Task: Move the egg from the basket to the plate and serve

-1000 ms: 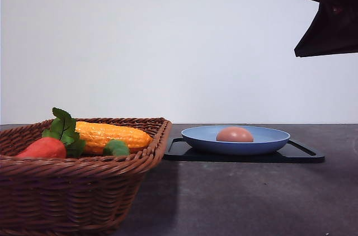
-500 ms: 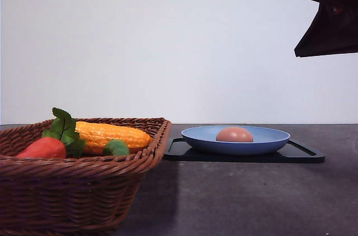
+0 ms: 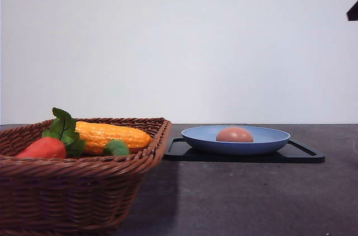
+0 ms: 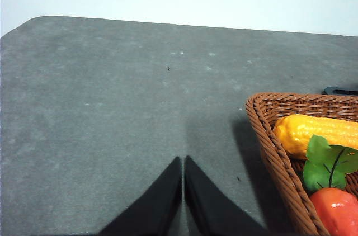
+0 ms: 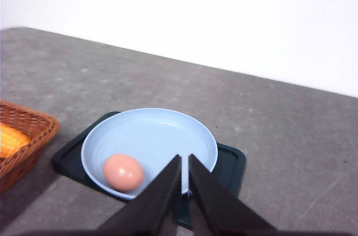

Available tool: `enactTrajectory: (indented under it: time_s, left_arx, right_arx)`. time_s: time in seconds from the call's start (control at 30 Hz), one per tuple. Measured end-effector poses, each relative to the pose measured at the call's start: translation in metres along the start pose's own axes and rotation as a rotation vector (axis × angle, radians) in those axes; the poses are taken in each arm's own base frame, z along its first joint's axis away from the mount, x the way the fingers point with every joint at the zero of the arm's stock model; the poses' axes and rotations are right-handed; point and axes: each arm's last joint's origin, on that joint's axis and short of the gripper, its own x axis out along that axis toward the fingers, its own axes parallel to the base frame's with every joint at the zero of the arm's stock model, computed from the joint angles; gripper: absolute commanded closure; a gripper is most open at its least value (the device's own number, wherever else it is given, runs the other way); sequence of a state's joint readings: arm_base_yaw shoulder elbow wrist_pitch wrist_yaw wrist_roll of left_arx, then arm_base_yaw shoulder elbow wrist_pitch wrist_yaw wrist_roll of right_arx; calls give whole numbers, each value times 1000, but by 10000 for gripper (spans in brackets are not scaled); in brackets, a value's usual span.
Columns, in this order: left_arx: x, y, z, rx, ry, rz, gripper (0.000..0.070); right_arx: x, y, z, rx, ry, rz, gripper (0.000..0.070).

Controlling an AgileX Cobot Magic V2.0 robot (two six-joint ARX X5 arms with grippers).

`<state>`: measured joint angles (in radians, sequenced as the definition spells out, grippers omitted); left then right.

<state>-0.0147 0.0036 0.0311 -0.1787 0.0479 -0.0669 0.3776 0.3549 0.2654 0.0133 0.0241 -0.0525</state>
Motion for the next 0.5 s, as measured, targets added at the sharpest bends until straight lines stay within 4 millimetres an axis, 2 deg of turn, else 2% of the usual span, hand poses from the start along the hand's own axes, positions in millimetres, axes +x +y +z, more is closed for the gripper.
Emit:
enactTrajectory:
  time_s: [0.23, 0.33, 0.5]
  left_arx:
    - [0, 0, 0, 0, 0, 0, 700]
    - [0, 0, 0, 0, 0, 0, 700]
    - [0, 0, 0, 0, 0, 0, 700]
  right_arx:
    - [-12, -15, -24, -23, -46, 7, 700]
    - [-13, -18, -39, -17, -30, -25, 700]
    - [-17, -20, -52, -20, -51, -60, 700]
